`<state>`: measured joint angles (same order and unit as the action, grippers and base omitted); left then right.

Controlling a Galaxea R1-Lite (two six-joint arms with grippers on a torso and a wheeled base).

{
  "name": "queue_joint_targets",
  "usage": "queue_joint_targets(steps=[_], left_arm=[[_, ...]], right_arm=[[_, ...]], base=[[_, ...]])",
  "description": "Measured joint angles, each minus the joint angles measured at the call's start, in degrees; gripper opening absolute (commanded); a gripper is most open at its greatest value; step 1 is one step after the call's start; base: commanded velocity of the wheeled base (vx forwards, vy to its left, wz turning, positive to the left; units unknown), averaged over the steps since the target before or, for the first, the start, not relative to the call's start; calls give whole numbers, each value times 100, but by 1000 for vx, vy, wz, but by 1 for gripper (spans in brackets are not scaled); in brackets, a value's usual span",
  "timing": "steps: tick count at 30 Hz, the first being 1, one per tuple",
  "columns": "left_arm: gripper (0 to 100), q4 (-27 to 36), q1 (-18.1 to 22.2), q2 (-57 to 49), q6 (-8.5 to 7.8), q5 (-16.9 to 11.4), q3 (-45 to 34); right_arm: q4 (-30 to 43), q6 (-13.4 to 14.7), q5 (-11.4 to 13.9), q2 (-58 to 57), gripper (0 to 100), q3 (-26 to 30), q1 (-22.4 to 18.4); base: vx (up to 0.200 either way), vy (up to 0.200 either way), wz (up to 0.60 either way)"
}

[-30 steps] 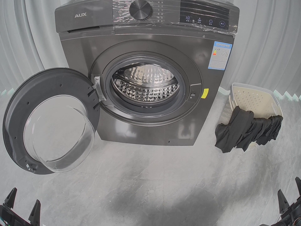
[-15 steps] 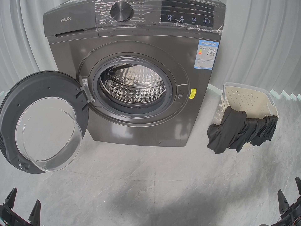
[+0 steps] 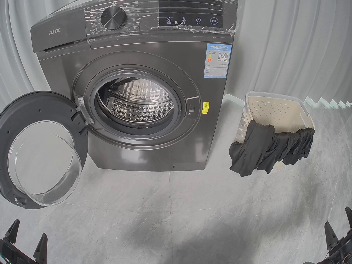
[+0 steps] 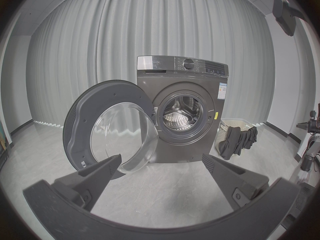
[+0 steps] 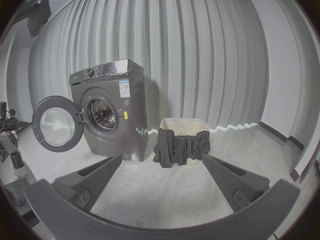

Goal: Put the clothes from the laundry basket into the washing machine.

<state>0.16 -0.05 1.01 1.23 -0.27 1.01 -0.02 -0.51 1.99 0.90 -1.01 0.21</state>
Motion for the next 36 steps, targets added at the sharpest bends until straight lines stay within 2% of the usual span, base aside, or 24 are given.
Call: queue_joint_targets(steps=[36], left_arm=[[100,-6,-2,0,-4,-2,0]], right_arm=[[2,0,1,2,100,0,-2]], base=[[0,-200,0]])
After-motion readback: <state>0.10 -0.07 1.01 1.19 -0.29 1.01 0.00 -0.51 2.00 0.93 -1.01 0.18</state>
